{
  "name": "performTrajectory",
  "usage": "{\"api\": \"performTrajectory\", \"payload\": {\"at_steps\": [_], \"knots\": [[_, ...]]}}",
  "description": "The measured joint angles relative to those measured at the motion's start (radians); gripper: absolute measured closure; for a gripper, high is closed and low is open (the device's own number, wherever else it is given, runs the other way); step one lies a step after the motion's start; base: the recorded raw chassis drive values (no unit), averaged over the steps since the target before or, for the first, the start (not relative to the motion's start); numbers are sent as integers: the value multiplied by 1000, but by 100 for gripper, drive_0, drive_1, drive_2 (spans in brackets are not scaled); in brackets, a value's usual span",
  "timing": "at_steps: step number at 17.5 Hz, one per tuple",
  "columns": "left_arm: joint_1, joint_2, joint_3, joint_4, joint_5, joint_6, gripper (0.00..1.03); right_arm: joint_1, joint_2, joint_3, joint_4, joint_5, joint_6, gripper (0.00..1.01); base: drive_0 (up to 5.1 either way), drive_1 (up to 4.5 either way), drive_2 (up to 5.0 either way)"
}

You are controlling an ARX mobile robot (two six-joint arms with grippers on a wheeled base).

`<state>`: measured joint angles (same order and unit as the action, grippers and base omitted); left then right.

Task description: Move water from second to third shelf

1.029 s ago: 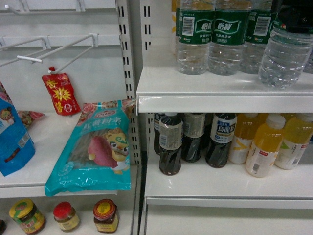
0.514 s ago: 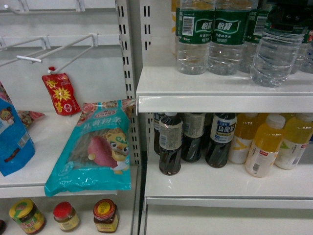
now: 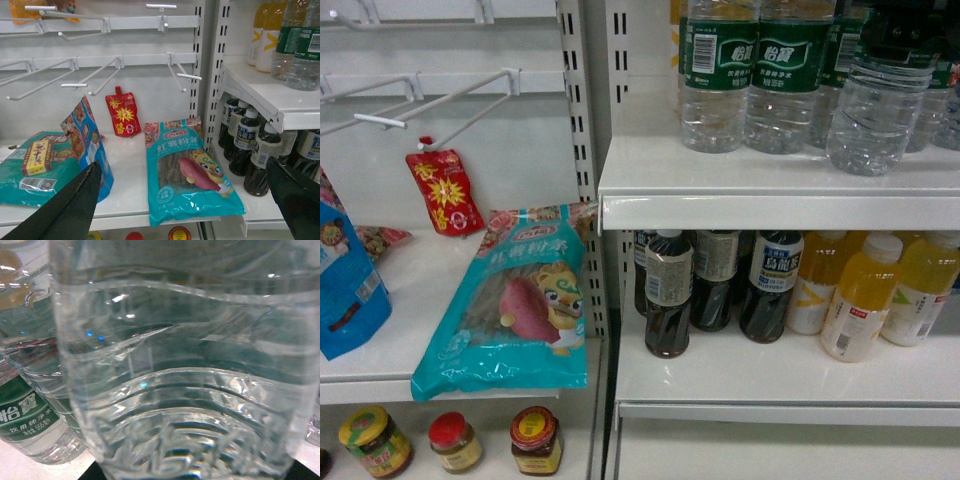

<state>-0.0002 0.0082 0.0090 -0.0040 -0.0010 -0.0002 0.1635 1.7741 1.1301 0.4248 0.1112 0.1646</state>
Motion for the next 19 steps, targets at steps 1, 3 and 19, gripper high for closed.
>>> {"api": "performTrajectory", "payload": {"at_steps": [1,3,19], "knots": [[0,0,0,0,0,0,5,0,0,0,1,4,0,60,0,0,0],[0,0,0,0,0,0,5,0,0,0,2,5,0,60,0,0,0],[0,0,0,0,0,0,5,-8,5,14,48,5,-28,3,0,0,0]]}}
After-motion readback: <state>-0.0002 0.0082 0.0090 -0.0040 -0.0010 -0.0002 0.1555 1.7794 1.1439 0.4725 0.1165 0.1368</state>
